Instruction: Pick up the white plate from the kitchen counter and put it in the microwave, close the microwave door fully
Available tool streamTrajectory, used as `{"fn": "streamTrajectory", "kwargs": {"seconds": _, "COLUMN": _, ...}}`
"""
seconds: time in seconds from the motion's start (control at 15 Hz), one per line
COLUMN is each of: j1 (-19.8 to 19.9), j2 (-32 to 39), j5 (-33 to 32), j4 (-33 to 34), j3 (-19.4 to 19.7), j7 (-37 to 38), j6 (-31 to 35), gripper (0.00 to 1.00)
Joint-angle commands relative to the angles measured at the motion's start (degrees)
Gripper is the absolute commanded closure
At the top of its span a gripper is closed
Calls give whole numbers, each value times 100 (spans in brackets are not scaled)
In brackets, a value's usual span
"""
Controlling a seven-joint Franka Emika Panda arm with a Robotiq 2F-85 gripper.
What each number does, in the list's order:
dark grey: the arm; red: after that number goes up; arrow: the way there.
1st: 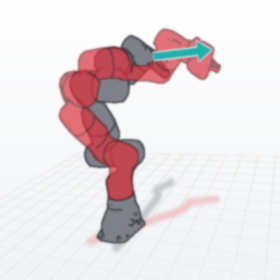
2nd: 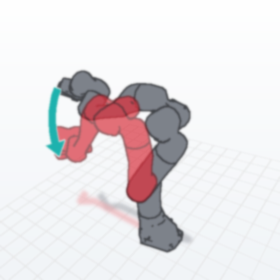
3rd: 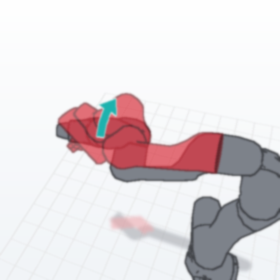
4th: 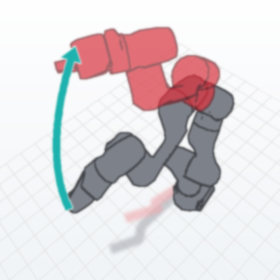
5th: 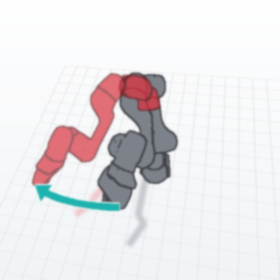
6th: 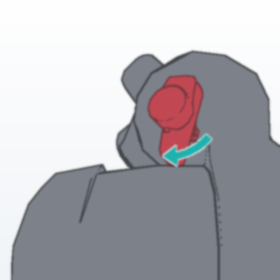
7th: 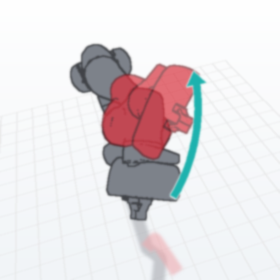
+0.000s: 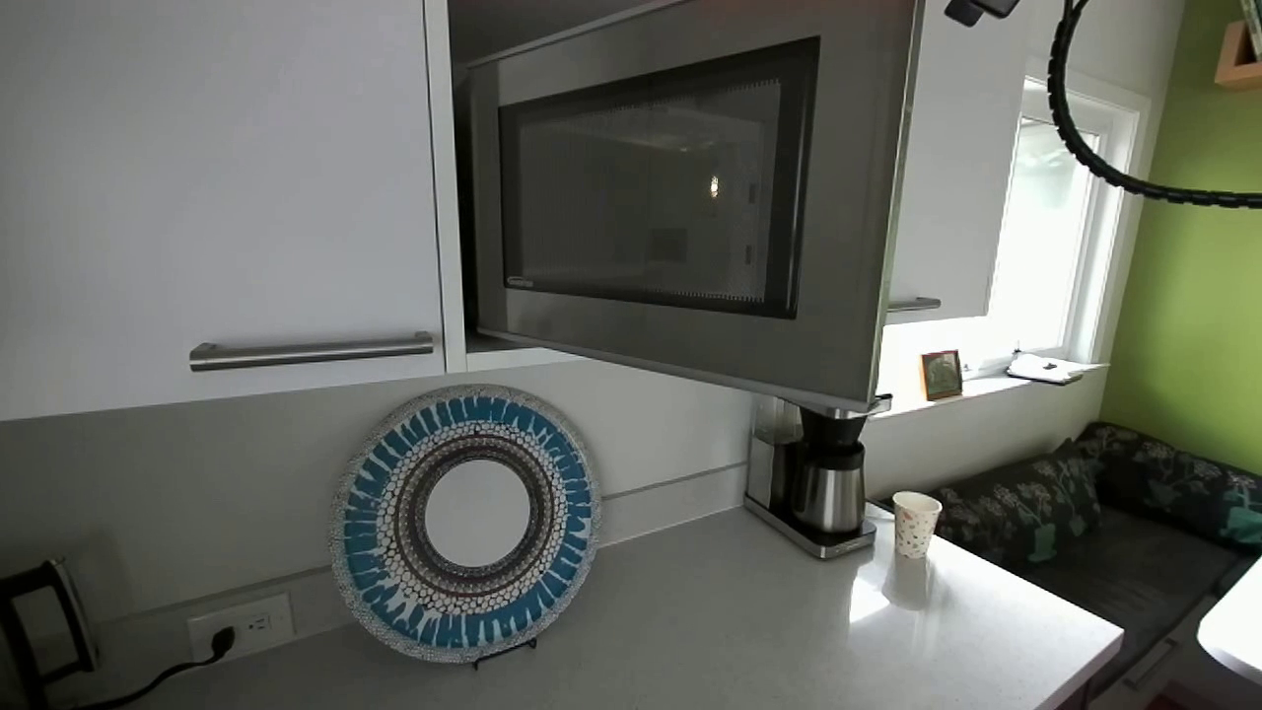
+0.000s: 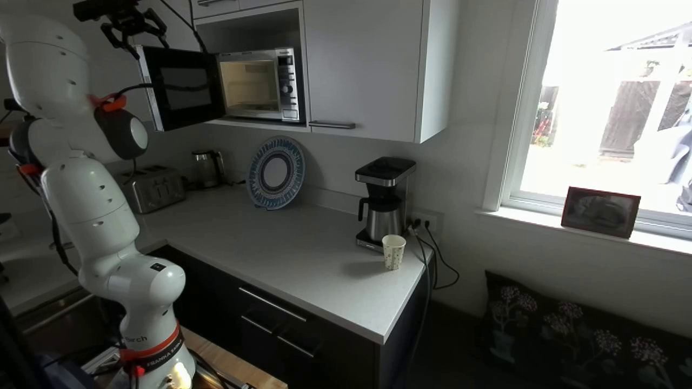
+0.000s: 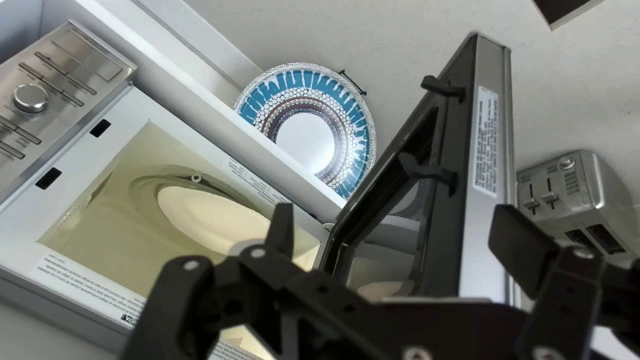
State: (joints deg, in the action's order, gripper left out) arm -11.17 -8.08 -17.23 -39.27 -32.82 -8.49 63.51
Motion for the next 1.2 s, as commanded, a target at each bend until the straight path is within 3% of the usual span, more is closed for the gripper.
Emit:
{"fn": "streamTrajectory", "kwargs": {"seconds": 0.0, "j1": -150, "j2": 115, "j5": -241, "j4": 105, "j3": -128, "j7": 32, "j6": -76, "gripper": 0}}
{"fn": "streamTrajectory", "kwargs": {"seconds": 0.73, "j1": -427, "j2": 44, "j5": -553, "j4": -350, "j3": -511, "j7": 351, "j6": -286, "gripper": 0}}
{"fn": "streamTrajectory", "kwargs": {"seconds": 1.13, "j1": -298, "j2": 123, "j5": -2111, "j4": -463, "j3": -1299, "j7": 606, "j6": -755, "gripper": 0}}
